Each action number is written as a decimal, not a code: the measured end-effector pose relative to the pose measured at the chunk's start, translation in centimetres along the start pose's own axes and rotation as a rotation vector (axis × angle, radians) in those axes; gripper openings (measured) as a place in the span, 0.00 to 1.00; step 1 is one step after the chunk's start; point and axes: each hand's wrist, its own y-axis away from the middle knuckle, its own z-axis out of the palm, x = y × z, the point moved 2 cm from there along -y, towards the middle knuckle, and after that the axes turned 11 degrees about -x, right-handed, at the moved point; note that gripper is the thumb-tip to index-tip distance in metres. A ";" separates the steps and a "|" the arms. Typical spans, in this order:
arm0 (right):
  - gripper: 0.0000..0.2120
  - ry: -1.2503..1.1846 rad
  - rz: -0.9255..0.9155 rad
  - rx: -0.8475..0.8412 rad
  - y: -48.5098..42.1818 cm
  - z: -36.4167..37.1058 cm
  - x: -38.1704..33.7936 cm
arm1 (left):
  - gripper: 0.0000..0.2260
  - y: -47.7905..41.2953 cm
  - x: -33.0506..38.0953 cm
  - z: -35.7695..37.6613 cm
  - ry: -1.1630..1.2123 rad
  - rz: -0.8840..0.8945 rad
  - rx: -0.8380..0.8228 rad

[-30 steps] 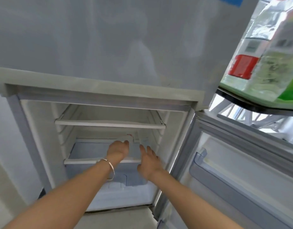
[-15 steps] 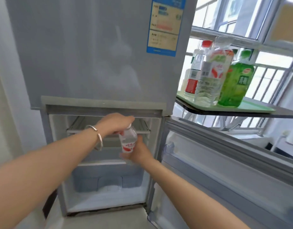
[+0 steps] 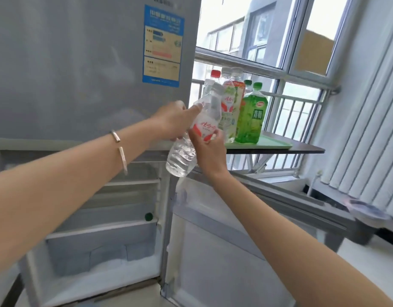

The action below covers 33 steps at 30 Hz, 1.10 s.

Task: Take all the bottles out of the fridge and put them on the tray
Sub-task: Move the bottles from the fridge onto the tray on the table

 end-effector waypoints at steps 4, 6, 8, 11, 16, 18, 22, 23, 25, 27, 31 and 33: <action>0.26 0.074 -0.073 0.229 -2.4 -4.9 -0.3 | 0.22 -1.7 4.3 2.2 0.128 0.154 -0.084; 0.24 0.136 -0.076 0.323 -3.8 -7.1 -0.1 | 0.23 -2.9 6.1 3.6 0.217 0.208 -0.191; 0.25 0.203 -0.080 0.367 -5.2 -8.6 0.4 | 0.24 -4.0 7.2 5.0 0.275 0.266 -0.262; 0.20 0.278 -0.096 0.390 -8.1 -10.2 1.4 | 0.24 -6.2 8.0 6.6 0.401 0.341 -0.308; 0.15 0.374 -0.136 0.382 -12.1 -10.8 3.1 | 0.25 -9.6 7.1 8.4 0.489 0.355 -0.255; 0.15 0.384 -0.141 0.364 -13.0 -10.7 3.8 | 0.25 -10.8 6.3 8.9 0.486 0.384 -0.250; 0.11 0.381 -0.128 0.342 -13.9 -10.8 5.7 | 0.25 -12.6 5.0 9.8 0.454 0.421 -0.269; 0.12 0.378 -0.114 0.332 -14.0 -10.8 6.1 | 0.25 -12.9 4.8 10.0 0.444 0.424 -0.277; 0.14 0.369 -0.093 0.311 -14.1 -10.8 6.5 | 0.25 -13.1 4.6 10.3 0.414 0.420 -0.276; 0.16 0.373 -0.061 0.273 -14.1 -10.8 6.5 | 0.24 -12.9 4.4 10.3 0.389 0.399 -0.268; 0.17 0.382 0.016 0.179 -14.0 -11.2 5.9 | 0.22 -12.2 4.3 9.7 0.342 0.383 -0.244; 0.19 0.389 0.010 0.195 -13.2 -10.8 5.4 | 0.21 -11.4 4.0 9.4 0.318 0.375 -0.241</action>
